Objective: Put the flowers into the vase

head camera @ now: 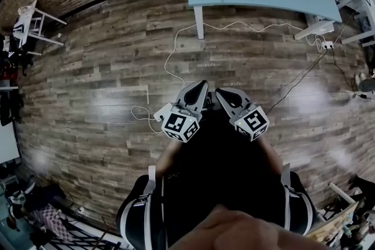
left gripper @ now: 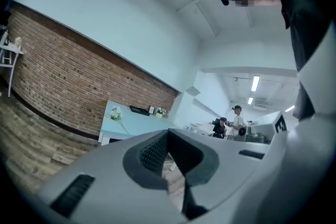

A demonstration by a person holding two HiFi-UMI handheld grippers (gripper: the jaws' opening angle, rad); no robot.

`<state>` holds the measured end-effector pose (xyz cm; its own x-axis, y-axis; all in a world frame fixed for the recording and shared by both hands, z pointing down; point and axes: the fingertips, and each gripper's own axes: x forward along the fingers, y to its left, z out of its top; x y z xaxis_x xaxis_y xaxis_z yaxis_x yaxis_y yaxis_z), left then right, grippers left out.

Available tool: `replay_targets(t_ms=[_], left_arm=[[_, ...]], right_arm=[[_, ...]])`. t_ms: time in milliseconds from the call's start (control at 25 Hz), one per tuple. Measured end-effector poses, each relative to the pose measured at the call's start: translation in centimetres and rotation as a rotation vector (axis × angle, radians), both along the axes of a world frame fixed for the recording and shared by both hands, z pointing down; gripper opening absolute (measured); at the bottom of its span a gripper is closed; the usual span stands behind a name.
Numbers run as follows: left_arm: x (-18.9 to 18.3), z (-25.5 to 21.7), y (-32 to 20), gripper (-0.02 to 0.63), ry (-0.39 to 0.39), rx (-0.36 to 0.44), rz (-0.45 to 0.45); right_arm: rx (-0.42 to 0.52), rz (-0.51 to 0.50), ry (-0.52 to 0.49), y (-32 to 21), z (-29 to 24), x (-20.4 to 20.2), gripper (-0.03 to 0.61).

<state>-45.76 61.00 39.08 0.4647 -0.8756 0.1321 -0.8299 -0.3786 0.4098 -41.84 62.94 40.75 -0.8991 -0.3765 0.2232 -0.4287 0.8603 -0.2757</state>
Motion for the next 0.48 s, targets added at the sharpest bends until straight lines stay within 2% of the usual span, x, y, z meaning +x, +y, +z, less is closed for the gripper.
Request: replay_targets(t_ms=[120, 240, 480], left_arm=[[-2.5, 1.9, 0.4, 0.018, 0.02, -0.062, 0.019], [-3.7, 2.3, -0.2, 0.018, 0.049, -0.079, 0.002], [-4.0, 3.2, -3.5, 0.018, 0.141, -0.118, -0.091]], right_arm=[[-0.04, 0.051, 0.017, -0.3, 0.8, -0.4, 0.018], [-0.048, 0.088, 0.024, -1.3, 1.2, -0.6, 0.018], [-0.05, 0.059, 0.037, -3.5, 2.0, -1.5, 0.018]])
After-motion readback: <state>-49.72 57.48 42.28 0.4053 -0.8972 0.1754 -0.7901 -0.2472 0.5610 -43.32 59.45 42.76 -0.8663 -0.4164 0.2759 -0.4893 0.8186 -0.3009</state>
